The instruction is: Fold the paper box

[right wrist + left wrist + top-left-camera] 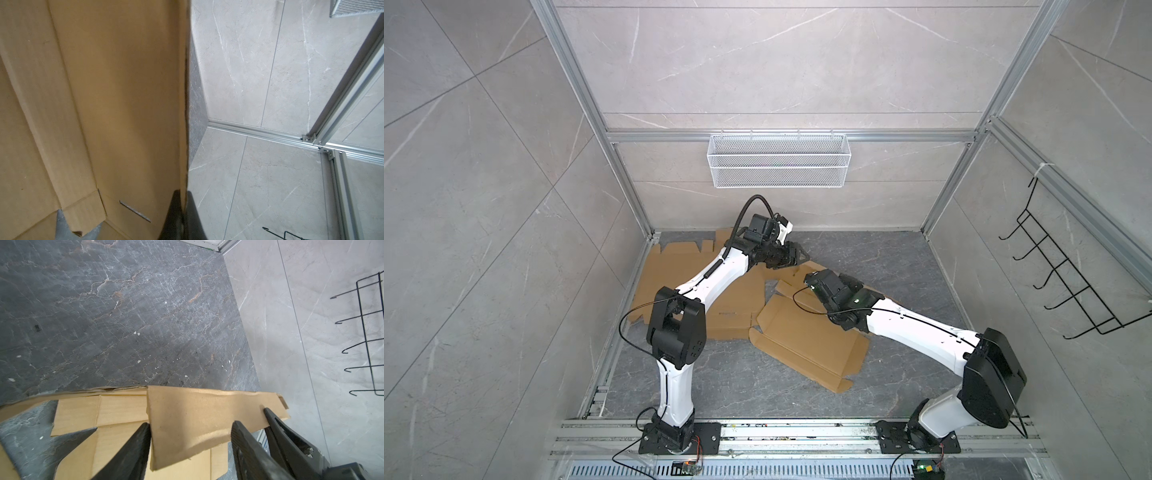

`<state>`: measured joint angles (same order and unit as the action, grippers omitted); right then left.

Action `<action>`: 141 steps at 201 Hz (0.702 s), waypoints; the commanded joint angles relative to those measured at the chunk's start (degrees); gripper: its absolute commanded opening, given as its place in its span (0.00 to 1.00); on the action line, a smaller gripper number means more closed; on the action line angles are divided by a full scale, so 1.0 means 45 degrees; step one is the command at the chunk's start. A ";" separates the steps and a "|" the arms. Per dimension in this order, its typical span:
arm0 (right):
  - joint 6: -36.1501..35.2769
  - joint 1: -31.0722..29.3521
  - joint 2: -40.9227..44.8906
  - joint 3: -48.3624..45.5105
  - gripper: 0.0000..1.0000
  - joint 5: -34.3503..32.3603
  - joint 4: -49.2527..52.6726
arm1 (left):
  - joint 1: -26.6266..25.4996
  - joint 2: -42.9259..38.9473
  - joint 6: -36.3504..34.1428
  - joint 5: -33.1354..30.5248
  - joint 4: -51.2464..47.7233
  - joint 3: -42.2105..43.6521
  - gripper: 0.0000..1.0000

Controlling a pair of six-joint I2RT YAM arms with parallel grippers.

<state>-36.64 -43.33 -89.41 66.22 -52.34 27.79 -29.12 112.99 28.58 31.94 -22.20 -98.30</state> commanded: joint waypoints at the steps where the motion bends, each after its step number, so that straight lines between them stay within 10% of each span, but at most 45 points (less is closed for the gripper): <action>1: 0.0450 -0.0165 -0.0256 0.0023 0.00 0.0244 -0.0106 | 0.0038 -0.0237 0.0457 0.0919 0.0900 0.0083 0.62; 59: 0.0378 0.0551 -0.0189 0.0158 0.00 0.0546 -0.0233 | 0.2838 -0.3334 0.0175 0.0385 0.2287 0.4211 0.68; 103: 0.0445 0.1075 -0.0738 0.0686 0.00 0.1421 0.0155 | 0.2849 -0.4131 0.0267 0.0167 0.5929 0.7949 0.67; 141: 0.0506 0.1130 -0.1264 0.0867 0.00 0.1453 0.0154 | 0.1854 -0.2704 -0.1374 -0.0241 0.5164 0.7144 0.70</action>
<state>-35.97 -38.04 -93.36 68.58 -47.90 27.18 -17.85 97.93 27.77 31.59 -1.76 -62.61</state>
